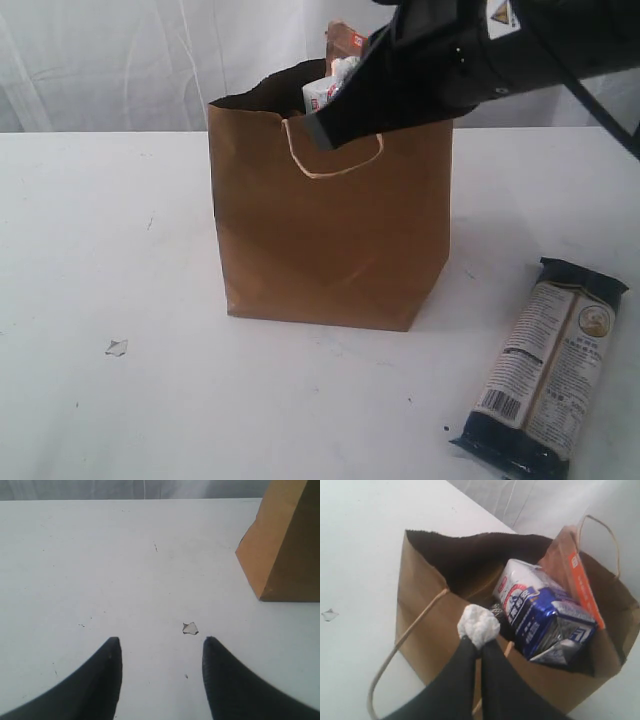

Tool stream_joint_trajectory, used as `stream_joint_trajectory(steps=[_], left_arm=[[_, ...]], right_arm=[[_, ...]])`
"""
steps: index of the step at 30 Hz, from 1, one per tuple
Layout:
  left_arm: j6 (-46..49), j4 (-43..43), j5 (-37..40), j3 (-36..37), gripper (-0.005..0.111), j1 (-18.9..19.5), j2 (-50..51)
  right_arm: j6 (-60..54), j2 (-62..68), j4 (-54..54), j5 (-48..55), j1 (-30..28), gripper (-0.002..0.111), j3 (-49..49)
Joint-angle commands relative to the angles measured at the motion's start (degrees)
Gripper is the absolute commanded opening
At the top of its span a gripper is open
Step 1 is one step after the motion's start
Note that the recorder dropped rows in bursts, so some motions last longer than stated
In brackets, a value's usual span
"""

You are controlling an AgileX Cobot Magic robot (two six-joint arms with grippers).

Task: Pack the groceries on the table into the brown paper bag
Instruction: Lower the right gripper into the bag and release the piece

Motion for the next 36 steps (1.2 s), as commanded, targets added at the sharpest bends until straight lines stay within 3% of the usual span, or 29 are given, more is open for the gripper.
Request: stream_joint_trajectory(steps=[1, 36], left_arm=[[0.2, -0.42, 0.26, 0.16, 0.053, 0.18, -0.22], [0.2, -0.42, 0.26, 0.16, 0.053, 0.18, -0.22]], right_arm=[[2.91, 2.28, -5.23, -0.88, -0.16, 0.0, -2.35], [2.46, 20.07, -5.83, -4.68, -5.28, 0.0, -13.16]])
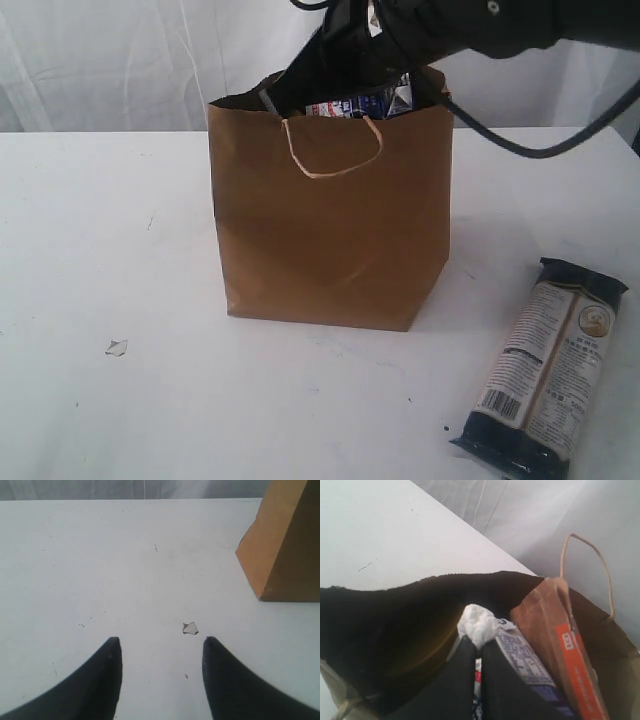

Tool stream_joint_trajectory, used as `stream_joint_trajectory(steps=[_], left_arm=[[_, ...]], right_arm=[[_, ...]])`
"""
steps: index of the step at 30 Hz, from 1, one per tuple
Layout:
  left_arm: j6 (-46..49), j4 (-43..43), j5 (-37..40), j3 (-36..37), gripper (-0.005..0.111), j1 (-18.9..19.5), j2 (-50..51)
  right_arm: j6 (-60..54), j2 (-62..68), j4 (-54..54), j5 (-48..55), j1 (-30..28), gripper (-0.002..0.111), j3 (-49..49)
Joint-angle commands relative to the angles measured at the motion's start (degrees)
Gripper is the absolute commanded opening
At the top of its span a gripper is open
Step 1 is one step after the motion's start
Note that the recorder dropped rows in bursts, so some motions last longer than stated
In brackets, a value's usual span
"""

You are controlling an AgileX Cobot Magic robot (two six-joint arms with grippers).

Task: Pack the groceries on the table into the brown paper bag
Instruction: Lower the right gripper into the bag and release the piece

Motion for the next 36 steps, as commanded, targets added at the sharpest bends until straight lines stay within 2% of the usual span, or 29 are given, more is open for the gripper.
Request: stream_joint_trajectory(steps=[1, 14, 23, 36], left_arm=[[0.2, -0.42, 0.26, 0.16, 0.053, 0.18, -0.22], [0.2, -0.42, 0.26, 0.16, 0.053, 0.18, -0.22], [0.2, -0.42, 0.26, 0.16, 0.053, 0.18, -0.22], [0.2, -0.42, 0.26, 0.16, 0.053, 0.18, -0.22]], right_arm=[[-0.39, 2.19, -0.25, 0.46, -0.78, 0.0, -1.51], [-0.39, 3.2, -0.91, 2.84, -1.37, 0.0, -2.5], [-4.44, 2.73, 4.34, 2.99, -1.37, 0.025, -2.5], [-4.31, 1.41, 4.57, 0.94, -0.73, 0.036, -2.5]])
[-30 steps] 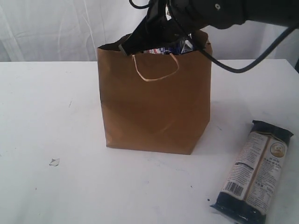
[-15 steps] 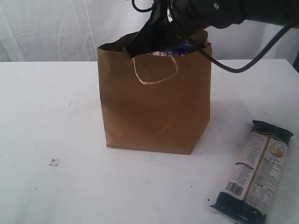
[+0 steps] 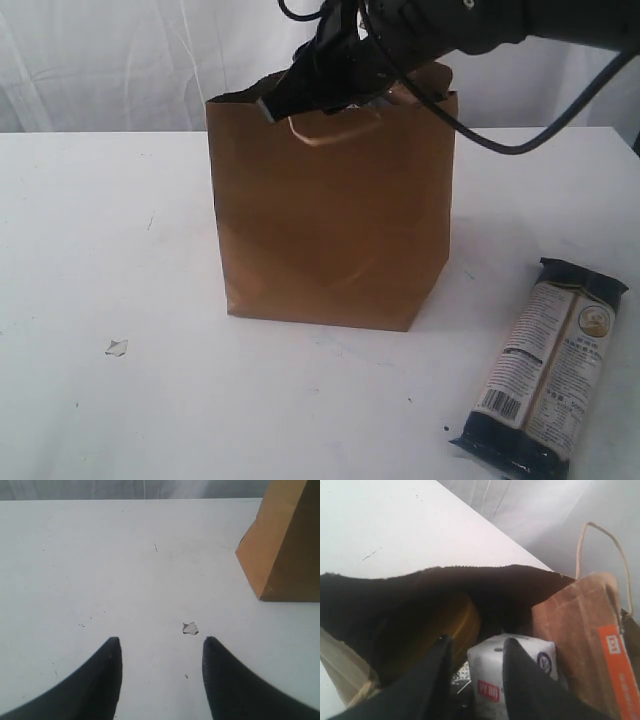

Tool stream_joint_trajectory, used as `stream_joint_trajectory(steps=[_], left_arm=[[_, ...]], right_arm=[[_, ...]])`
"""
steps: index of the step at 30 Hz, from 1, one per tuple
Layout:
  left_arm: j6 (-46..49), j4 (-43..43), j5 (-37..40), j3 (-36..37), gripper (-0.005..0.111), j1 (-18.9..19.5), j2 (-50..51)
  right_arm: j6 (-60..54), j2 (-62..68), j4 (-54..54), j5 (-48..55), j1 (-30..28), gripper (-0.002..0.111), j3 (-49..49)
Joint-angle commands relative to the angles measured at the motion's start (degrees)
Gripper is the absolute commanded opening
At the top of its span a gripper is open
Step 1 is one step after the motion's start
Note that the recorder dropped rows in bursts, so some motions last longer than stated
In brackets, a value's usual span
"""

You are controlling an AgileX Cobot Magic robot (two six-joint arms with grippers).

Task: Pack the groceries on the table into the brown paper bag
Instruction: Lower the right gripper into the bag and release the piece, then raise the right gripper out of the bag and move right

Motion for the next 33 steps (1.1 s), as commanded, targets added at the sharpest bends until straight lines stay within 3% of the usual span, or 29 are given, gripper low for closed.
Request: stream_joint_trajectory(steps=[1, 20, 26, 33], left_arm=[[0.2, -0.42, 0.26, 0.16, 0.053, 0.18, -0.22], [0.2, -0.42, 0.26, 0.16, 0.053, 0.18, -0.22], [0.2, -0.42, 0.26, 0.16, 0.053, 0.18, -0.22], [0.2, -0.42, 0.26, 0.16, 0.053, 0.18, -0.22]], right_arm=[[-0.31, -1.16, 0.23, -1.14, 0.0, 0.036, -0.16], [9.93, -9.18, -8.26, 5.69, 0.0, 0.036, 1.45], [12.54, -13.0, -9.63, 7.92, -0.1, 0.036, 5.64], [23.74, -22.31, -16.52, 13.13, -0.1, 0.036, 13.34]])
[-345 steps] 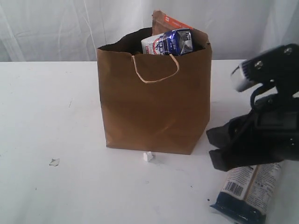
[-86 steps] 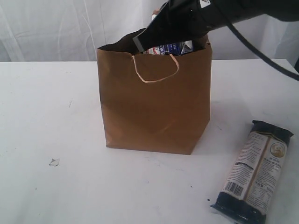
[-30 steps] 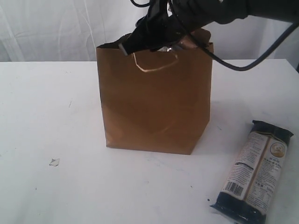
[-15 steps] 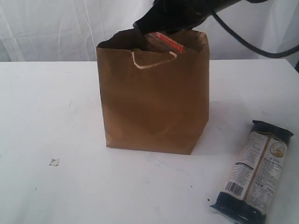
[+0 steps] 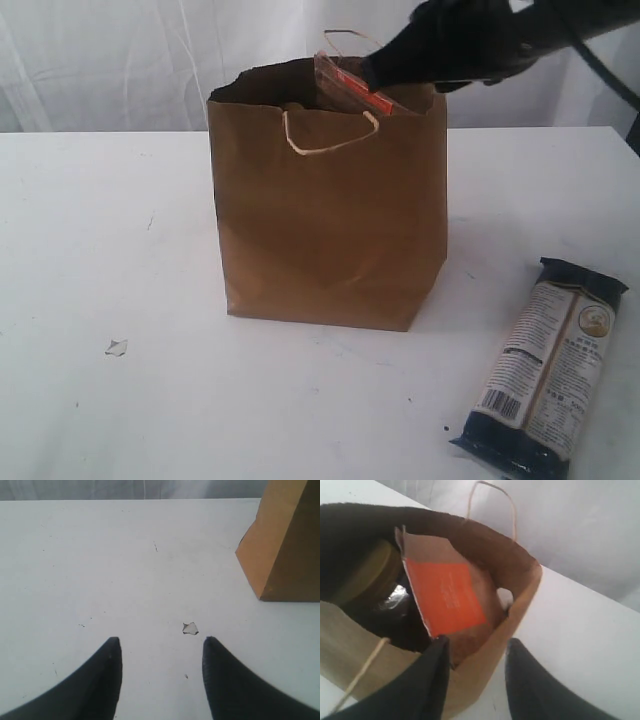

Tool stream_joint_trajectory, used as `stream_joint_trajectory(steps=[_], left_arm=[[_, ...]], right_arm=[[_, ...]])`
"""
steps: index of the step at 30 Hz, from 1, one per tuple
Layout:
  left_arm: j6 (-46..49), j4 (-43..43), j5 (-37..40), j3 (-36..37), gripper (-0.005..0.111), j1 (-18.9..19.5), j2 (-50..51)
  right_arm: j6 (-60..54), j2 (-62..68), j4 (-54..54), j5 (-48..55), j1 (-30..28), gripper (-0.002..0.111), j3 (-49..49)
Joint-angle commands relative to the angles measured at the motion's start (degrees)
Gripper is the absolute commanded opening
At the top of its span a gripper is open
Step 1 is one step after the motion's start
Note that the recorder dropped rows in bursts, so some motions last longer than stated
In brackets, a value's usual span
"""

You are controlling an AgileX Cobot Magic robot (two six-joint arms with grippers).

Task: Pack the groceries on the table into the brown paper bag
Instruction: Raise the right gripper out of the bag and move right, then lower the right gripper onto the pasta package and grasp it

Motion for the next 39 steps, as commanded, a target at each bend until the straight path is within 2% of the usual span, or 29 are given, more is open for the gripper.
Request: stream_joint_trajectory(steps=[1, 10, 17, 19, 23, 29, 34, 39], left_arm=[[0.2, -0.42, 0.26, 0.16, 0.053, 0.18, -0.22], [0.2, -0.42, 0.26, 0.16, 0.053, 0.18, -0.22], [0.2, -0.42, 0.26, 0.16, 0.053, 0.18, -0.22], [0.2, -0.42, 0.26, 0.16, 0.053, 0.18, -0.22], [0.2, -0.42, 0.26, 0.16, 0.053, 0.18, -0.22], [0.2, -0.42, 0.26, 0.16, 0.053, 0.18, -0.22], [0.2, -0.42, 0.26, 0.16, 0.053, 0.18, -0.22], [0.2, -0.42, 0.26, 0.16, 0.053, 0.18, -0.22]], right_arm=[[8.33, -6.71, -4.88, 3.82, -0.1, 0.036, 4.29], [20.33, -20.99, -8.11, 20.23, -0.1, 0.038, 14.99], [37.84, -28.74, -5.94, 27.27, -0.1, 0.067, 25.81], [43.23, -28.85, -3.55, 27.57, -0.1, 0.072, 28.39], [51.95, -25.09, 3.84, 24.4, -0.1, 0.072, 32.08], [53.07, -14.52, 9.63, 22.2, -0.94, 0.072, 32.98], [54.49, -7.31, 9.95, 20.96, -3.56, 0.072, 32.98], [53.98, -3.4, 8.66, 17.51, -3.83, 0.072, 32.98]])
